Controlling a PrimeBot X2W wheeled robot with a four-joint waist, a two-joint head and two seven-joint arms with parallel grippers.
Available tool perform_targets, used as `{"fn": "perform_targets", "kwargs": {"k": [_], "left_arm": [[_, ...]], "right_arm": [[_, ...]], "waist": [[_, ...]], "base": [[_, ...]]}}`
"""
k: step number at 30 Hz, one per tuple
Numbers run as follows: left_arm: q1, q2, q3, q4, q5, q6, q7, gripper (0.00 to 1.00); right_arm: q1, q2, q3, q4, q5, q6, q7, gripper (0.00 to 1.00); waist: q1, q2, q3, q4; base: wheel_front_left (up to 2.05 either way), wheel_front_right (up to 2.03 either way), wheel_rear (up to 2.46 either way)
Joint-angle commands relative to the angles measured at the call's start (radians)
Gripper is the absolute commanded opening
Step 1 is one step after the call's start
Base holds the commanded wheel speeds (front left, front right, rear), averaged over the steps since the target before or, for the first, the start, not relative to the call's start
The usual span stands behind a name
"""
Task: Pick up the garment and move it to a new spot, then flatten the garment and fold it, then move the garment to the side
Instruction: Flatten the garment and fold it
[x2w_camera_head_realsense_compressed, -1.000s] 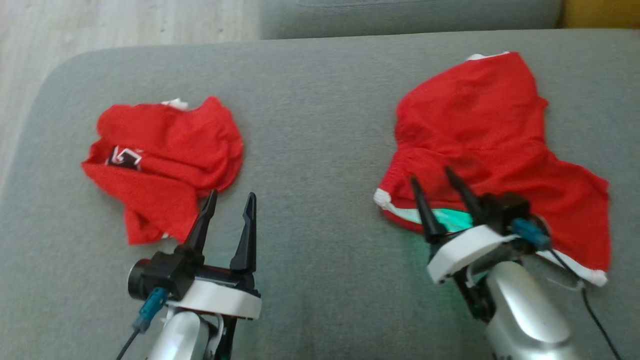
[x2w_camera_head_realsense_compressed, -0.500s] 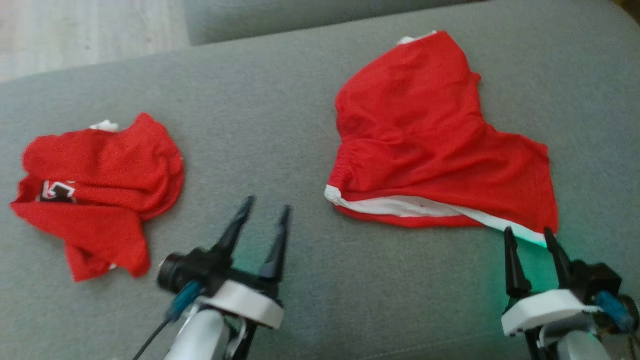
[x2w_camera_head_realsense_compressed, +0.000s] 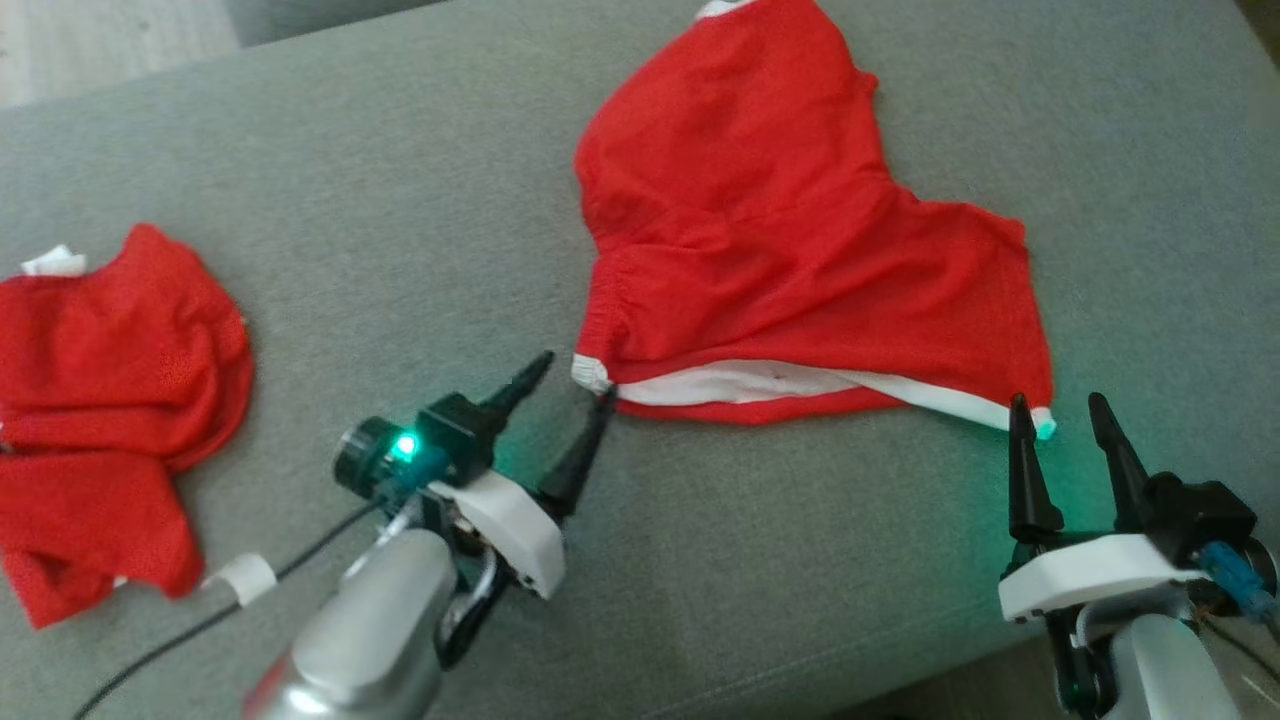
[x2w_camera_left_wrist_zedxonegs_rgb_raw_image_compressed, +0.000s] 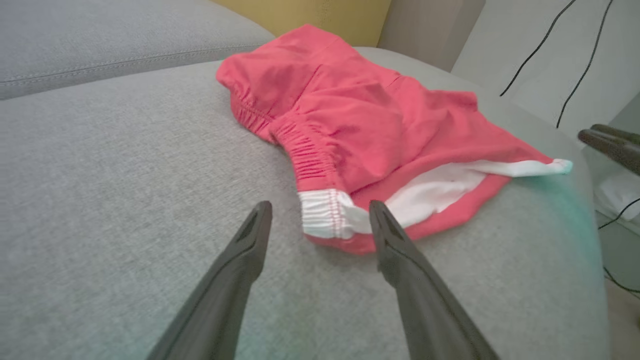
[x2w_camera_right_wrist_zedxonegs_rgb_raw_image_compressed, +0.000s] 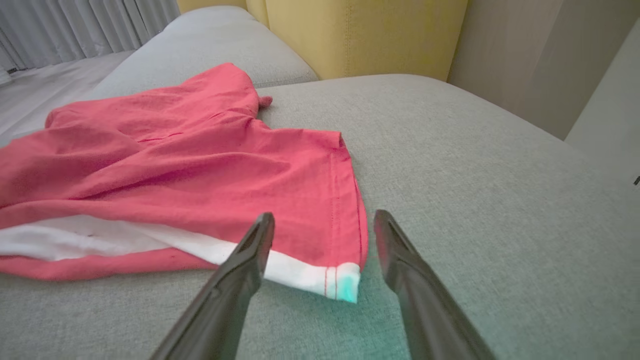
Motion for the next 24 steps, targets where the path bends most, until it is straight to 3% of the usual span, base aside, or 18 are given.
{"fn": "perform_targets", "kwargs": {"k": [1,10,12,24], "left_arm": [[-0.043,0.017,0.025,-0.019,-0.003,0.002,-0.005,1.00],[-0.096,0.024,-0.030,0.050,-0.034,0.002,-0.025,1.00],[-0.103,0.025,-0.056,0.048,-0.050,0.002,-0.036,0.00],[-0.081,0.038,-0.115,0.016,-0.050,0.002,-0.130,0.00]], "right_arm": [[-0.029,-0.008,0.022,-0.025,0.010,-0.001,-0.011,1.00],[-0.036,-0.008,0.025,-0.019,0.019,-0.001,-0.014,1.00],[-0.036,-0.008,0.024,-0.016,0.019,-0.001,-0.015,1.00],[-0.030,-0.008,-0.041,0.076,-0.001,-0.001,0.016,1.00]], "waist": [[-0.0001,0.0000,0.012,-0.013],[-0.0001,0.0000,0.028,-0.032],[-0.0001,0.0000,0.028,-0.032],[-0.0001,0.0000,0.008,0.001]], "base": [[0.00,0.00,0.00],[0.00,0.00,0.00],[0.00,0.00,0.00],[0.00,0.00,0.00]]}}
